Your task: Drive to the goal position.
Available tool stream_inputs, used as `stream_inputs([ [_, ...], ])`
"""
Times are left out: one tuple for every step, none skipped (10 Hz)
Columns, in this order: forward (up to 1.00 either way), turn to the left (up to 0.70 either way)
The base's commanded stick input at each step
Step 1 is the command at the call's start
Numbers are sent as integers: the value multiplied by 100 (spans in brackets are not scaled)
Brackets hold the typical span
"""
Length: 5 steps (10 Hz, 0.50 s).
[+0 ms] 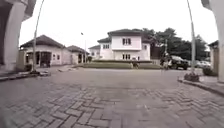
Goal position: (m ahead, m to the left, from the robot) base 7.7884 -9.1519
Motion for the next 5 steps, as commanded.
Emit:
stream_inputs([
  [70, 0],
  [70, 0],
  [70, 0],
  [70, 0],
  [70, 0],
])
